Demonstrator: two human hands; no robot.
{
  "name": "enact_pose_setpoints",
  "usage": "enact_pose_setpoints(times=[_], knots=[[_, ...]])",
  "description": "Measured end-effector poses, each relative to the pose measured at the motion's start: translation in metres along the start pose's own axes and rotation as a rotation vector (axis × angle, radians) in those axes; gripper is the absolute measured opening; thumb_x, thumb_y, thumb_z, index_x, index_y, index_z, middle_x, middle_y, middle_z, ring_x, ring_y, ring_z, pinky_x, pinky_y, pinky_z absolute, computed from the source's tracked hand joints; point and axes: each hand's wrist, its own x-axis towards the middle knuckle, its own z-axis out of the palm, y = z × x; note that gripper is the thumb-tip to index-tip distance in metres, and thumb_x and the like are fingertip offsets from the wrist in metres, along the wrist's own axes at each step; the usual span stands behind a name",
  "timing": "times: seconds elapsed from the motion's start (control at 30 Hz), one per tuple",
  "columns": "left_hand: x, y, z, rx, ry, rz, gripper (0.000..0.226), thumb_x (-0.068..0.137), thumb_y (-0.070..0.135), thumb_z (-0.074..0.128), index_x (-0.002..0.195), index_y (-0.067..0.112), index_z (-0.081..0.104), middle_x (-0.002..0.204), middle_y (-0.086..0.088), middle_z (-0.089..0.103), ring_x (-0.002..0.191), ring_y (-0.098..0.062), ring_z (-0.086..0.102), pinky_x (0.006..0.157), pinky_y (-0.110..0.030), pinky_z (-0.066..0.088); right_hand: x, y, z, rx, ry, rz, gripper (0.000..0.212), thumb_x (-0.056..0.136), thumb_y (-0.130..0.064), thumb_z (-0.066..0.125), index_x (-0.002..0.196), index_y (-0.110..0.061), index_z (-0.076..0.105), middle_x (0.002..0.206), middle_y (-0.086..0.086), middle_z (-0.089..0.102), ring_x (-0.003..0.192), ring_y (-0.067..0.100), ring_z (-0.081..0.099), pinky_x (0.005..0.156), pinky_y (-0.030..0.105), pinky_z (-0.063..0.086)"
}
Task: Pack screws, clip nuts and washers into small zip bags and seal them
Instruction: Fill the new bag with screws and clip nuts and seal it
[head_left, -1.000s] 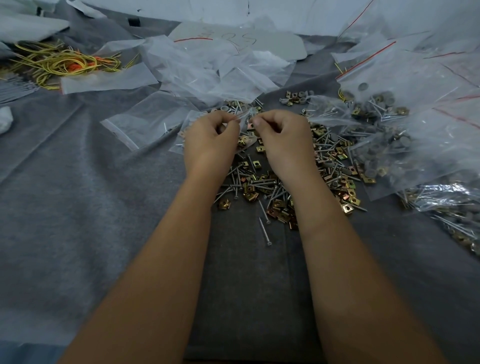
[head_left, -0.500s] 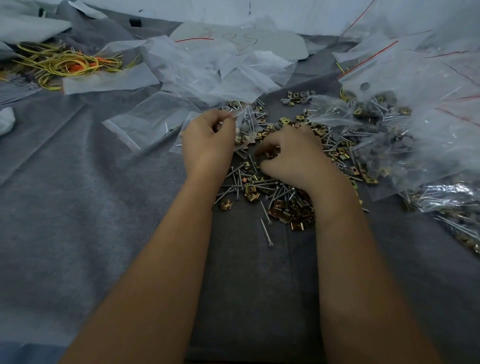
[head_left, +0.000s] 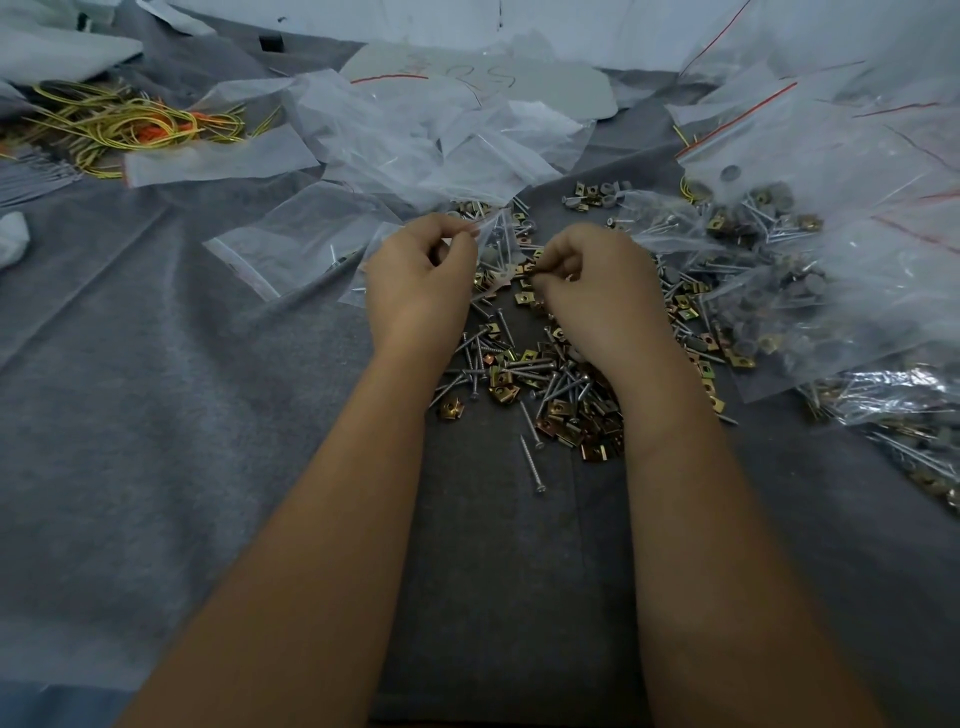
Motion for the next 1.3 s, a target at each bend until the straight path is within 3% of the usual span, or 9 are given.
enact_pose_setpoints(times=[0.17,0.33,0.4,0.47,0.57,0.67,0.8,0.97,1.3], knots=[[-0.003,0.003,-0.001,-0.013,-0.047,0.048,0.022,0.091,0.019,0.056,0.084,0.036,0.068,0.065,0.001,0.058,0.050,-0.002,0.043,0.053,-0.024,0.038,0.001,-0.005,0.004,0.232,0.150,-0.112,0.011,0.085,-0.018,0.070,0.090,-0.028,0.072,0.085,-0.016,0.062,0.078,-0.002,0.056,0.069,0.011,0.042],[-0.003,0.010,-0.009,-0.138,-0.078,0.066,0.020,0.086,0.014,0.057,0.082,0.027,0.072,0.080,-0.024,0.067,0.069,-0.018,0.057,0.065,-0.045,0.053,-0.001,-0.001,0.009,0.033,0.032,-0.242,0.049,0.079,0.009,0.050,0.107,-0.024,0.072,0.130,0.002,0.048,0.124,0.019,0.039,0.101,0.024,0.033],[-0.001,0.015,-0.015,-0.264,-0.095,0.081,0.017,0.081,0.014,0.059,0.078,0.021,0.074,0.076,-0.014,0.071,0.075,-0.021,0.063,0.072,-0.044,0.055,-0.001,0.000,0.008,0.018,0.005,-0.254,0.033,0.082,-0.001,0.061,0.102,-0.026,0.071,0.135,-0.001,0.046,0.128,0.019,0.036,0.105,0.027,0.030],[0.001,0.017,-0.020,-0.391,-0.137,0.104,0.018,0.081,0.016,0.058,0.077,0.014,0.075,0.078,0.000,0.074,0.080,-0.017,0.068,0.073,-0.037,0.057,0.000,-0.002,0.007,0.129,0.031,-0.252,0.012,0.082,-0.014,0.072,0.087,-0.025,0.068,0.127,-0.004,0.055,0.122,0.012,0.045,0.103,0.023,0.034],[0.003,0.017,-0.026,-0.417,-0.246,0.134,0.025,0.086,0.035,0.061,0.103,0.022,0.073,0.091,0.012,0.073,0.093,-0.010,0.068,0.077,-0.025,0.054,-0.001,-0.006,0.005,0.369,0.131,-0.168,0.017,0.082,-0.020,0.074,0.076,-0.024,0.059,0.091,-0.012,0.063,0.085,-0.005,0.055,0.076,0.005,0.038],[0.003,0.014,-0.023,-0.359,-0.335,0.115,0.031,0.090,0.028,0.064,0.118,0.015,0.066,0.105,0.002,0.072,0.098,-0.011,0.069,0.081,-0.022,0.054,-0.001,-0.006,0.003,0.558,0.219,-0.087,0.022,0.082,-0.021,0.075,0.072,-0.027,0.056,0.069,-0.015,0.057,0.067,0.000,0.054,0.062,0.015,0.045],[0.002,0.012,-0.018,-0.359,-0.201,0.094,0.018,0.098,0.016,0.056,0.093,0.016,0.074,0.081,-0.003,0.067,0.079,-0.019,0.061,0.076,-0.032,0.051,0.000,-0.006,0.002,0.753,0.201,-0.034,0.023,0.081,-0.014,0.075,0.091,-0.032,0.065,0.081,-0.005,0.067,0.075,0.006,0.064,0.063,0.019,0.052],[0.004,0.014,-0.023,-0.529,-0.135,0.057,0.019,0.100,0.020,0.053,0.097,0.022,0.072,0.068,0.007,0.067,0.066,-0.007,0.064,0.060,-0.020,0.051,0.004,-0.001,0.000,1.047,0.134,0.058,0.010,0.085,-0.006,0.070,0.090,-0.015,0.070,0.069,-0.005,0.069,0.067,0.007,0.064,0.066,0.022,0.053],[0.007,0.011,-0.019,-0.544,-0.006,0.028,0.013,0.091,0.013,0.069,0.080,0.020,0.073,0.067,0.005,0.063,0.067,-0.010,0.053,0.066,-0.025,0.048,0.002,0.000,0.000,0.900,0.178,0.050,0.012,0.087,-0.006,0.068,0.083,-0.017,0.070,0.071,-0.005,0.068,0.071,0.008,0.063,0.069,0.020,0.053]])
